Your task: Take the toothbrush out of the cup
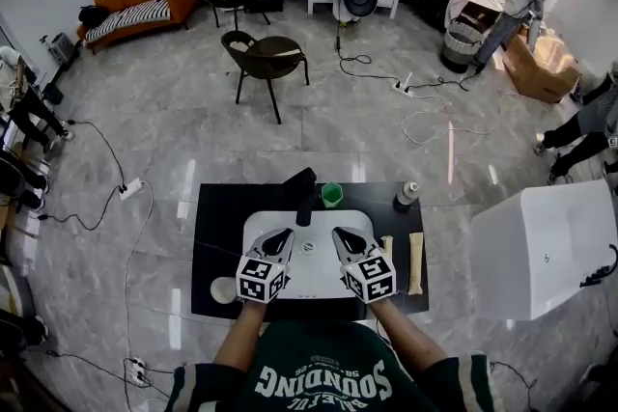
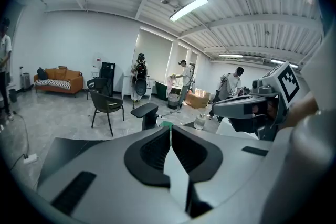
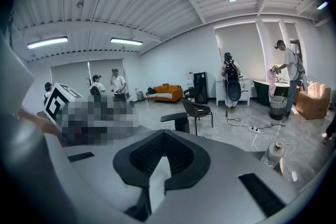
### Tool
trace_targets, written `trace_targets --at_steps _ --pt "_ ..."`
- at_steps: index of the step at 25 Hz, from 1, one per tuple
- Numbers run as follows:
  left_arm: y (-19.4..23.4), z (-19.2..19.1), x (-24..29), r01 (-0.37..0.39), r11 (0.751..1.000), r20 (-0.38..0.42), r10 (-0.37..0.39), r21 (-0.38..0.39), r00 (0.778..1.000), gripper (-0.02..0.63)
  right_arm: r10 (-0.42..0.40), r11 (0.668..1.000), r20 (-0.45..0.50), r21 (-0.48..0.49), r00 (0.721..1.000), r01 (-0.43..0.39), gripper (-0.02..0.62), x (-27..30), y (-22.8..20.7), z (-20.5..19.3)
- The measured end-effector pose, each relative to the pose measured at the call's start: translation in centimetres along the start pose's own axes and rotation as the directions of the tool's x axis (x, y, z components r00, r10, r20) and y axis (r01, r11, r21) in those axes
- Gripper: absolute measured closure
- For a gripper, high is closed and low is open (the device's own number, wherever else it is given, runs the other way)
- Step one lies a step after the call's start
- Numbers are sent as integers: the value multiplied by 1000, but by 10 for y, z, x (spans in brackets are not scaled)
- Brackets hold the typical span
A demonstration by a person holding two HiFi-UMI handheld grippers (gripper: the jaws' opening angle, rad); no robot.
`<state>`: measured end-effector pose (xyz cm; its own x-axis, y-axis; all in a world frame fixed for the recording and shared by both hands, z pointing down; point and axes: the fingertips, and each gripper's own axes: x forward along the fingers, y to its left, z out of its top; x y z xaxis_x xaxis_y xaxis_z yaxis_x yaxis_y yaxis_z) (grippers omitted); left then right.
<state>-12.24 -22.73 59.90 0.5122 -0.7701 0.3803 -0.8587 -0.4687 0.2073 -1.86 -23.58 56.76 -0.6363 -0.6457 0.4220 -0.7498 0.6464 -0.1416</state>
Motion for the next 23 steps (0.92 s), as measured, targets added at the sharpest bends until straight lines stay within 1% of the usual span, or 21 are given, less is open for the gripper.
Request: trace_targets --at_steps 23 --pt "-9 3 9 12 1000 0 -12 5 1000 594 3 1000 -31 -1 1000 -3 555 -5 -8 -6"
